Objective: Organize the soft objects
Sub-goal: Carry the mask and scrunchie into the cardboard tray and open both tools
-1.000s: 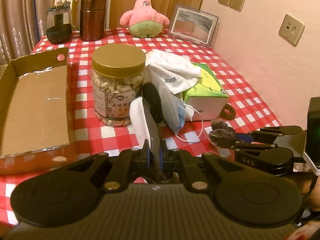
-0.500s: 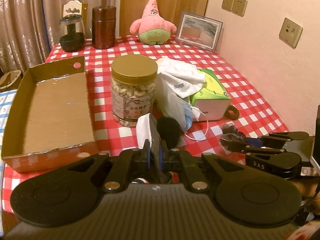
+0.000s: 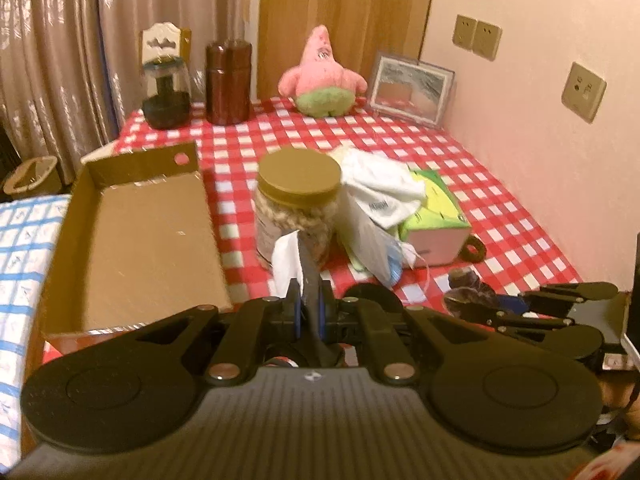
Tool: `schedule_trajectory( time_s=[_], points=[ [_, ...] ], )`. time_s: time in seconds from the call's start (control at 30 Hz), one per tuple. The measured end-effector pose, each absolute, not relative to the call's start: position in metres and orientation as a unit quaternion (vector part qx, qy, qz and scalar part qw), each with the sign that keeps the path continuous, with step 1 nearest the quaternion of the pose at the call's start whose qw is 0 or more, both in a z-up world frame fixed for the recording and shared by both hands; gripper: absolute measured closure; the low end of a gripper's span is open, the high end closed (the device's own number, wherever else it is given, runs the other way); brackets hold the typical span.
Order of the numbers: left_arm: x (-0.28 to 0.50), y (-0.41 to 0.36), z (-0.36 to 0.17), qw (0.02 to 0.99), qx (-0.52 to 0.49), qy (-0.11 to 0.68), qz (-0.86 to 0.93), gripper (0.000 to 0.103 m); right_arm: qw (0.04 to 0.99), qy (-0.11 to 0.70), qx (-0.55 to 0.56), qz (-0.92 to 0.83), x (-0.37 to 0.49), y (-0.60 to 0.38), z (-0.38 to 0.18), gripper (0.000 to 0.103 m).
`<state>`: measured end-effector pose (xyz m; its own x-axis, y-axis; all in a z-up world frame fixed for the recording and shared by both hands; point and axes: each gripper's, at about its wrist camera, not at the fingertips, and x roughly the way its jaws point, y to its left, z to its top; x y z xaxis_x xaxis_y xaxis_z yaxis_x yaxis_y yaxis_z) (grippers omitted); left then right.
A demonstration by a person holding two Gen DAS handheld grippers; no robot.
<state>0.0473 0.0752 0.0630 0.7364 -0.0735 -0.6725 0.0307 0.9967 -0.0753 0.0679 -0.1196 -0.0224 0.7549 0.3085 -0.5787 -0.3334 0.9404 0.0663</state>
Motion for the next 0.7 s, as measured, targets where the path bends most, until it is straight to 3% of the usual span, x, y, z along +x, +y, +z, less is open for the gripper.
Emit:
schedule_trajectory(
  time_s=[0.43, 0.7],
  points=[
    [0.046, 0.152, 0.115, 0.949, -0.025, 0.312, 0.04, 0.097, 0.923, 0.268, -0.014, 0.275, 0.086, -0.034, 0.025, 0.084],
    [0.072, 0.212, 0.121, 0.953, -0.019, 0.295, 0.074, 0.096, 0.907, 0.269, -0.031, 0.323, 0.125, 0.04, 0.026, 0.084]
  ],
)
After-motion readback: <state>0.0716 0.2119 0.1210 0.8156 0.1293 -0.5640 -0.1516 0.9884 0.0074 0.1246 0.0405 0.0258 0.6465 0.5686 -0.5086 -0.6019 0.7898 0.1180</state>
